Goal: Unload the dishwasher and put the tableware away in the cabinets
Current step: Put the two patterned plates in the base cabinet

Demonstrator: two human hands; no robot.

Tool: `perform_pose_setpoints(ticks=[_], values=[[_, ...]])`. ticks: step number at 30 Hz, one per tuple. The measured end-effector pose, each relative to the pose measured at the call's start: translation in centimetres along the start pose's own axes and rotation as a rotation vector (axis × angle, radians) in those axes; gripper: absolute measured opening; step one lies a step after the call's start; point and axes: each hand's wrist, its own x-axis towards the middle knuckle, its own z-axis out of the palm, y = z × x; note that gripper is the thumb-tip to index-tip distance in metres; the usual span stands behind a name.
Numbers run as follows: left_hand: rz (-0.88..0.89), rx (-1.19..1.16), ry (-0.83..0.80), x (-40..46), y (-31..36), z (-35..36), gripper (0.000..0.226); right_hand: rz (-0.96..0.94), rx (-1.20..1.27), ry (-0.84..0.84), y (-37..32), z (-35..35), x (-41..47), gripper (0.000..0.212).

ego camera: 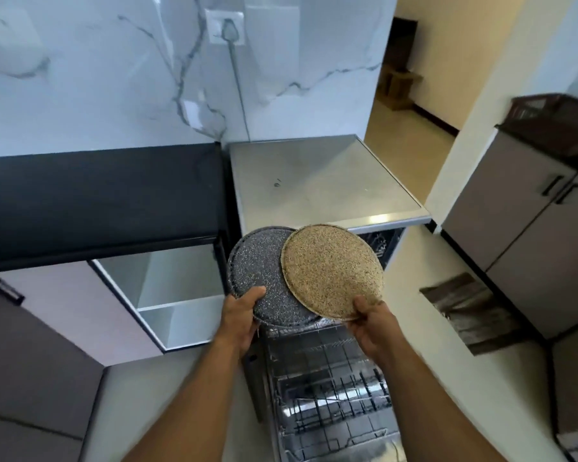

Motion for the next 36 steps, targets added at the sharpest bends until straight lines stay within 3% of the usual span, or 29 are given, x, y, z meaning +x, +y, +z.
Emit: perform_pose_setpoints(ticks=[7, 13, 24, 29, 36], values=[[0.072, -0.107, 0.045, -2.9, 1.7, -5.2, 0.026, -0.003, 0.002, -0.181, 2.1, 4.5, -2.8, 0.046], [0.11, -0.171, 0.186, -7.7, 1.9, -9.6, 0.054, 0.052, -0.03, -0.272, 5.5, 6.9, -5.7, 0.053], [0.16, -0.259, 0.366, -15.6, 3.3, -18.7, 0.031, 0.16, -0.214, -0.449, 13.8, 10.4, -12.0, 0.051], [0.2, -0.27, 0.394, -15.1, 4.9, -22.7, 0.03, 0.165, -0.321, -0.483, 16.5, 14.1, -11.8, 0.05], [0.179, -0.276, 0.384, -9.9, 8.1, -29.9, 0.029, 0.169, -0.286, -0.43, 22.8, 20.7, -8.9, 0.046]])
